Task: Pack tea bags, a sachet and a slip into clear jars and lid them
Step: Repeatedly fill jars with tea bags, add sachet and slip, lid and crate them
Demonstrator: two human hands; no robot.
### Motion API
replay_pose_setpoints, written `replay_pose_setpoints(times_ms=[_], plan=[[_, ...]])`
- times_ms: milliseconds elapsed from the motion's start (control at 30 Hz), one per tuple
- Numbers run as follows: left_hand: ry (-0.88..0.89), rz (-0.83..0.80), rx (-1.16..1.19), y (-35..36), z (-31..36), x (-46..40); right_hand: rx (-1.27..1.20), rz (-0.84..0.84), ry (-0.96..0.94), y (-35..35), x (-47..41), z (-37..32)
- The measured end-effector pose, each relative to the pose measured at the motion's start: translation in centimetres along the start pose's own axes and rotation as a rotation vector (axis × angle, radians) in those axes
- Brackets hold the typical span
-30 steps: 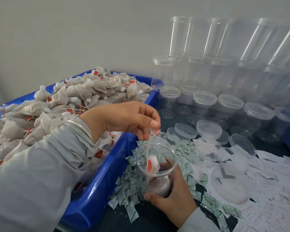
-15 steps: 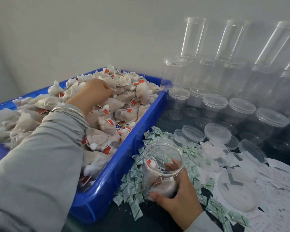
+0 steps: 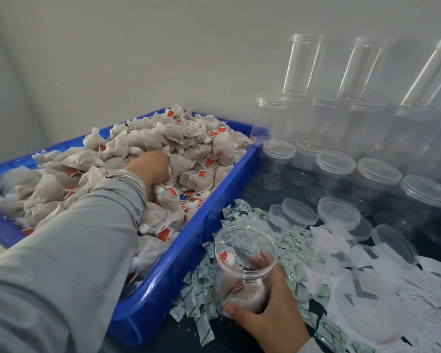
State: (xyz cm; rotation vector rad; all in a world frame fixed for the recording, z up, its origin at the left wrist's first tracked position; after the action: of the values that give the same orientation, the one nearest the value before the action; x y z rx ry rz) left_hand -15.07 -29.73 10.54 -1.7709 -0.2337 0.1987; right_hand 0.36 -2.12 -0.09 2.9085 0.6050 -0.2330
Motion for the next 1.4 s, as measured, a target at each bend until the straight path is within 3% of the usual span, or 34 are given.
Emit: replay_pose_setpoints(times_ms=[133,233,433,533,667,800,967,1100,1233,1400], plan=[[-0.011,0.006,-0.019,-0.3,-0.1,-0.2,-0.031,-0.046,0.028,0.0,-0.1,-0.1],[-0.040,0.035,0.091,-0.9,-0.5,-0.3,-0.045,-0.058,0.033,0.0,-0.1,-0.1],[-0.075,0.178,0.451,-2.8,-0.2,0.1,-0.017,-0.032,0.006,-0.2,-0.1,0.2],[-0.011,0.201,0.880,-3.8,0.9,0.7,-0.014,-0.026,-0.001,-0.2,-0.1,0.1],[0.230,0.115,1.220,-5.1,3.1,2.6,0.005,-0.020,-0.011,-0.1,-0.1,0.1],[0.476,-0.191,1.426,-5.8,5.2,4.9,0.039,-0.005,-0.030,-0.2,-0.2,0.2],[0.732,-0.476,1.446,-5.2,7.3,6.7,0.067,0.018,-0.050,-0.3,-0.4,0.5],[0.973,-0.635,1.326,-5.1,8.1,8.0,0.080,0.016,-0.067,-0.2,-0.5,0.6],[1.103,-0.726,1.186,-5.1,8.4,8.7,0.081,0.027,-0.087,-0.1,-0.6,0.6],[1.132,-0.750,1.127,-4.9,8.2,8.4,0.052,0.034,-0.074,-0.2,-0.6,0.8]])
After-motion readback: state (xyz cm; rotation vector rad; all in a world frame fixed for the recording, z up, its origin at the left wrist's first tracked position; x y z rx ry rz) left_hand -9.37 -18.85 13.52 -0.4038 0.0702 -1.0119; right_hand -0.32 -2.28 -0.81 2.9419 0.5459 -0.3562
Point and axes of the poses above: each hand's wrist, its own x-axis away from the middle knuckle, its own y-axis out of the palm, z = x × y, the point moved 2 cm from there along -x, towards the middle knuckle, and after that the axes turned 15 degrees about -x, right-handed, at the moved point
